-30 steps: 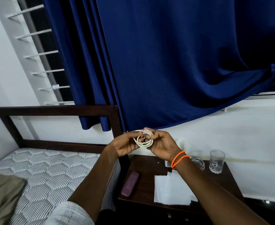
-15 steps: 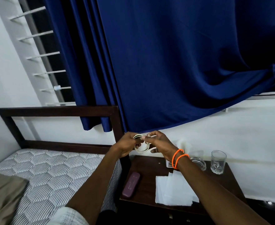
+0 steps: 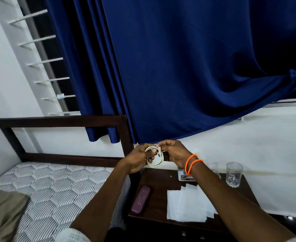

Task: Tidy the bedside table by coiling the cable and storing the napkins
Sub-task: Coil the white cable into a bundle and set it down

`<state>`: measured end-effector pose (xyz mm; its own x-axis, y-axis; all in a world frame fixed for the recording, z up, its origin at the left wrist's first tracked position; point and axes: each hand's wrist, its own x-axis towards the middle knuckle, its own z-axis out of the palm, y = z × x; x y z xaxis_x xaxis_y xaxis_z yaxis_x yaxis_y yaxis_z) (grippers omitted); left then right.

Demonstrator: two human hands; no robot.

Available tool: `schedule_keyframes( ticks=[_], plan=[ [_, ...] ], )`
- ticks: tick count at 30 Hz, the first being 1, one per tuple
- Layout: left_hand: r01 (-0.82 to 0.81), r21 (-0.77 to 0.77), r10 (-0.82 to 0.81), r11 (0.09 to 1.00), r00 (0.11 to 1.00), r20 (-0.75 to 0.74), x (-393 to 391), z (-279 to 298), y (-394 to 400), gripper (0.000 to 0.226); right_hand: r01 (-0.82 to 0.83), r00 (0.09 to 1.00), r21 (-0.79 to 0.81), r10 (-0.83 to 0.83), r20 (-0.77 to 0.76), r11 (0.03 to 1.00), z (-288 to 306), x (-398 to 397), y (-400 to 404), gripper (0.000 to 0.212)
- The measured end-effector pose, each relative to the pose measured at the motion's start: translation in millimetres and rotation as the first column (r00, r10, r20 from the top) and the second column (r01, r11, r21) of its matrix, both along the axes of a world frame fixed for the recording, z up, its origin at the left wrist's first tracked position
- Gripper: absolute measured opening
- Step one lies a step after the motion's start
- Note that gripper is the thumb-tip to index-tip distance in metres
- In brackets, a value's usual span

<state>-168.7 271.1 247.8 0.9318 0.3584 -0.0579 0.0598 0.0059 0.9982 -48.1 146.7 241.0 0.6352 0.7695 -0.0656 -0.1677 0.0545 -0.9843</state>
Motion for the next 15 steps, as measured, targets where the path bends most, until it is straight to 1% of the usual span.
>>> schedule_keyframes(
  ticks=[4,6,9,11,13,15],
  plan=[
    [-0.065,-0.08,0.072,0.995,0.993,0.092,1.1,-0.1,-1.0,0.034,0.111,0.993,0.067,-0.108,-0.055,0.992,0.5,-4.5,2.5,0.012],
    [-0.108,-0.135,0.126,0.985,0.984,0.128,2.8,-0.5,-0.4,0.034,0.137,0.987,0.094,-0.129,-0.093,0.986,1.1,-6.0,3.5,0.015],
    [-0.207,-0.185,0.237,0.961,0.96,0.152,7.4,-1.0,1.2,0.032,0.18,0.976,0.114,-0.163,-0.146,0.977,2.4,-6.0,2.6,0.015],
    [-0.287,-0.221,0.325,0.932,0.932,0.161,9.9,-2.3,3.7,0.033,0.206,0.96,0.122,-0.176,-0.219,0.971,2.8,-3.6,0.1,0.016],
    [-0.349,-0.302,0.412,0.887,0.893,0.18,12.0,-4.1,5.8,0.03,0.186,0.947,0.108,-0.15,-0.283,0.977,1.1,-3.3,-2.4,0.013],
    [-0.4,-0.336,0.481,0.853,0.852,0.207,16.0,-7.3,6.0,0.027,0.12,0.951,0.061,-0.097,-0.295,0.991,-2.7,-6.7,-3.3,0.006]
  ],
)
